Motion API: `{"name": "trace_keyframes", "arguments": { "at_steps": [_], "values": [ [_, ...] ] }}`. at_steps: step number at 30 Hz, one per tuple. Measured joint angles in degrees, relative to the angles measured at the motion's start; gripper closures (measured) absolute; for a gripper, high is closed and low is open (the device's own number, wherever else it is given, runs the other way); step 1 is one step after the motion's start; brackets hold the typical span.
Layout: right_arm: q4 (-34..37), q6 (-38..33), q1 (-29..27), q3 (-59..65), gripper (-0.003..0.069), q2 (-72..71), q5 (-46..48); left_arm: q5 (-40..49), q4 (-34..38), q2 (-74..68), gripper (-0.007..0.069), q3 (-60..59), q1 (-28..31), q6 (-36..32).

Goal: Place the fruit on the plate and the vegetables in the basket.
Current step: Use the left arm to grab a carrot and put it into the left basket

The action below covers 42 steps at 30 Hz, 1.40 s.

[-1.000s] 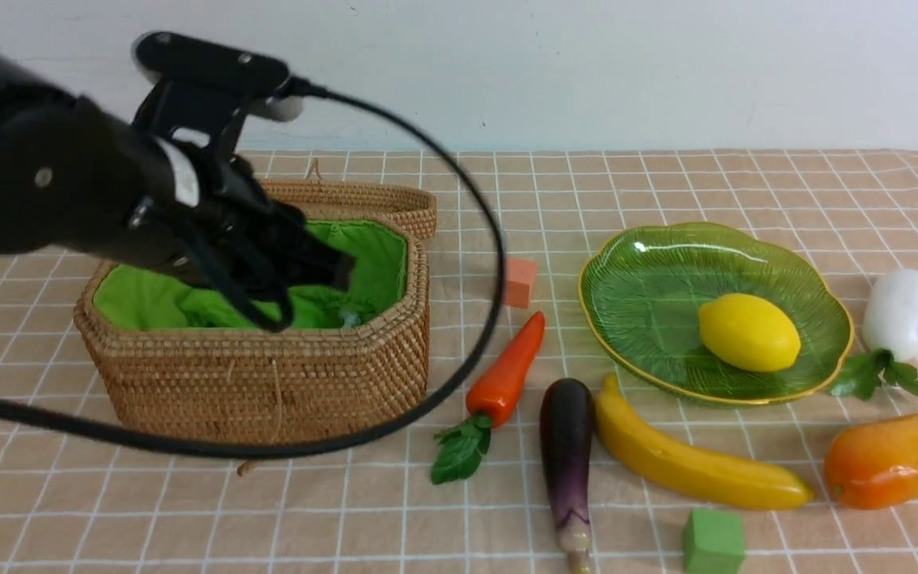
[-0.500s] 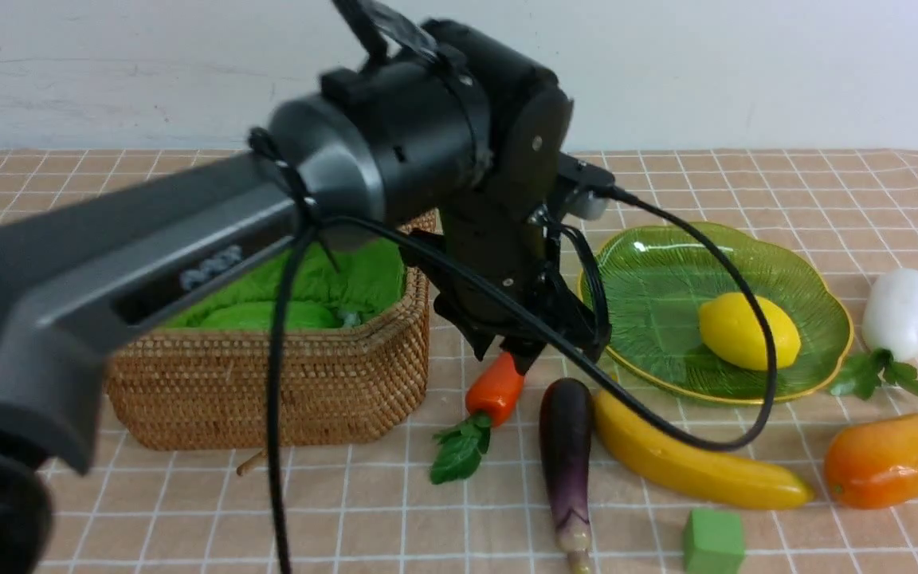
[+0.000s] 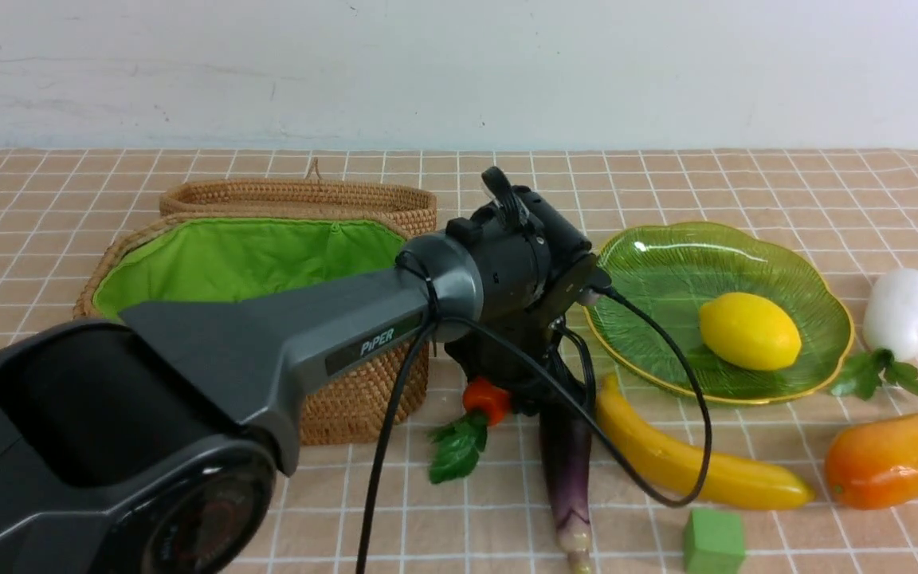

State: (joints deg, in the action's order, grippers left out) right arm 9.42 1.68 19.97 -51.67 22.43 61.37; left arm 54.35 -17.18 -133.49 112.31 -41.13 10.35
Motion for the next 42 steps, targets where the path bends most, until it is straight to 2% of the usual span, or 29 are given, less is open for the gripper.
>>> {"name": "trace_keyframes", "arguments": {
  "at_steps": [3, 9, 14, 16, 17, 18, 19, 21, 22, 29, 32, 35, 39, 42],
  "values": [
    [0.22, 0.00, 0.00, 0.00, 0.0487, 0.00, 0.14, -1.04, -0.11, -0.23, 0.0263, 0.14, 0.00, 0.00],
    [0.22, 0.00, 0.00, 0.00, 0.0487, 0.00, 0.48, -0.84, -0.12, 1.56, 0.0263, 0.02, -0.38, -0.11],
    [0.17, -0.05, 0.00, 0.00, 0.0487, 0.00, -0.09, 0.36, -3.02, 12.05, 0.0263, -0.12, -3.34, -2.87],
    [0.17, -0.12, 0.00, 0.00, 0.0487, 0.00, -1.13, 4.87, -3.89, 19.96, 0.0263, 0.14, -5.00, -8.18],
    [0.17, -0.12, 0.00, 0.00, 0.0487, 0.00, -1.13, 4.87, -3.89, 20.48, 0.0263, 0.14, -5.07, -8.66],
    [0.17, -0.72, 0.00, 0.00, 0.0487, 0.00, -1.99, 8.58, -4.09, 23.86, 0.0263, 0.20, -5.04, -12.70],
    [0.17, -0.81, 0.00, 0.00, 0.0487, 0.00, -2.11, 9.09, -4.09, 24.29, 0.0263, 0.20, -4.97, -12.70],
    [0.17, -1.68, 0.00, 0.00, 0.0487, 0.00, -3.46, 15.06, -4.09, 29.63, 0.0263, -0.70, -2.95, -20.38],
    [0.17, -1.68, 0.00, 0.00, 0.0487, 0.00, -3.64, 15.23, -4.02, 29.98, 0.0263, -0.90, -2.44, -20.90],
    [0.17, -2.85, 0.00, 0.00, 0.0484, 0.00, -4.73, 15.92, -1.00, 39.65, 0.0263, -16.43, 9.44, -42.33],
    [0.47, -3.07, 0.00, 0.00, 0.0484, 0.00, -4.78, 10.34, -0.75, 39.14, 0.0263, -22.91, 13.99, -49.22],
    [1.36, -3.08, 0.00, 0.00, 0.0484, 0.00, -4.71, 2.23, -0.81, 37.02, 0.0263, -26.60, 16.96, -50.82],
    [2.94, -3.13, 0.00, 0.00, 0.0482, 0.00, -4.45, -3.08, -0.76, 35.35, 0.0263, -27.50, 18.11, -47.12],
    [3.74, -3.20, 0.00, 0.00, 0.0481, 0.00, -3.95, -6.52, -1.22, 35.28, 0.0220, -27.50, 18.18, -43.13]
  ]
}}
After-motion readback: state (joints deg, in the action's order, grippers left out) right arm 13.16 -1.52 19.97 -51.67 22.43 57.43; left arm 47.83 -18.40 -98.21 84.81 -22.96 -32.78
